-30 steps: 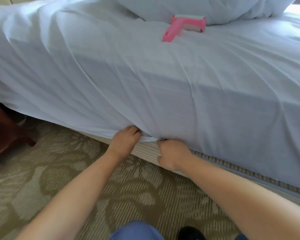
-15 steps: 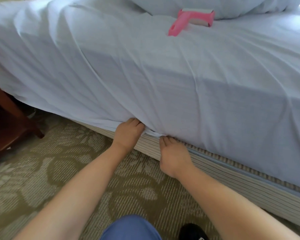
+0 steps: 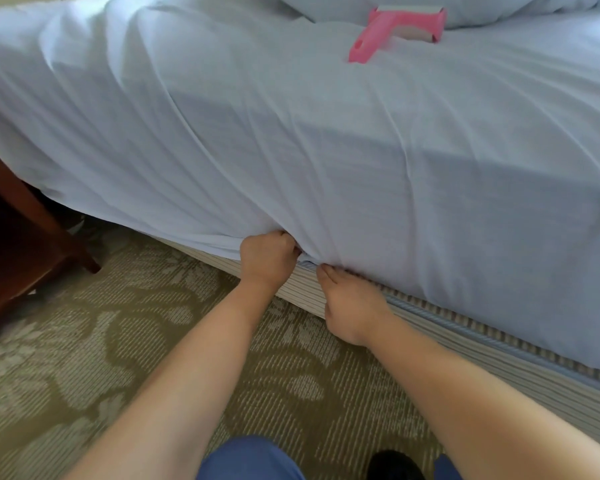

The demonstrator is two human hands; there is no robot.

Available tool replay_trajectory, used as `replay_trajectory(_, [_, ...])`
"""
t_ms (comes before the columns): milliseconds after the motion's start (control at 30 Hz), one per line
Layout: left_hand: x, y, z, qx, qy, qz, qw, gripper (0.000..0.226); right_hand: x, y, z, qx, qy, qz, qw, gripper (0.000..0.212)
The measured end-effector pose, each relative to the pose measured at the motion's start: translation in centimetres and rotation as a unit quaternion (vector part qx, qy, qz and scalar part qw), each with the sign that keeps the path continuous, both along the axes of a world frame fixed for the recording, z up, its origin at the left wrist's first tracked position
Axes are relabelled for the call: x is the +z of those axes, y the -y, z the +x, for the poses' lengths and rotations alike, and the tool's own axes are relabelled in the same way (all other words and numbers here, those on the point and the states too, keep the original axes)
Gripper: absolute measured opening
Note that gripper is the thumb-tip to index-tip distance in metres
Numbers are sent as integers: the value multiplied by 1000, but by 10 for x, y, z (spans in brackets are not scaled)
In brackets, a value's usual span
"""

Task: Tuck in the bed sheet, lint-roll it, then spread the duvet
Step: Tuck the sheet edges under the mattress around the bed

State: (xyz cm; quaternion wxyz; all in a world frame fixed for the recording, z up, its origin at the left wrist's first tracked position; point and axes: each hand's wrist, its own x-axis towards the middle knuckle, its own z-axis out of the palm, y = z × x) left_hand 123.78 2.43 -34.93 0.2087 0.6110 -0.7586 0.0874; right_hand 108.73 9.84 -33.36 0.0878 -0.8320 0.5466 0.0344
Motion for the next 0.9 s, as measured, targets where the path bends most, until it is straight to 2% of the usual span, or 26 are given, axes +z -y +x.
replay_trajectory(100, [1,5,1,32,18,52,998,28,-4,11,8,-29,-13,30,999,78])
replay_trajectory(167, [-2,11,7,28,-16,122,992,37,-7,18,12,-55,1,43,998,81])
replay_trajectory(233, [-1,14,20,-12,-39,147,988,47,-10,26,14,-75,7,55,996,81])
replay_trajectory(367, [-11,6,46,-56,-19,126,990,35,-15,35,19,-108,0,54,993,86])
replay_trajectory(433, [-14,-1,52,-59,36,137,988,36,-16,33,23,-114,-24,53,992,89])
replay_trajectory(500, [-17,-6,51,-32,74,142,987,35,-18,28,25,-106,-41,29,993,87])
replay_trajectory(667, [-13,-10,39,68,51,97,992,22,-17,16,26,-15,-69,-73,995,72])
replay_trajectory(700, [-11,-10,39,92,18,92,991,22,-16,15,27,15,-70,-73,995,68])
replay_trajectory(767, [-5,-3,42,135,-120,110,977,24,-13,12,29,40,-57,-62,996,63])
replay_trajectory(833, [-4,7,48,117,-258,160,946,21,-11,13,29,37,-38,-54,997,63])
replay_trajectory(900, [-5,6,51,74,-314,208,923,33,-9,16,29,26,-16,-52,998,62])
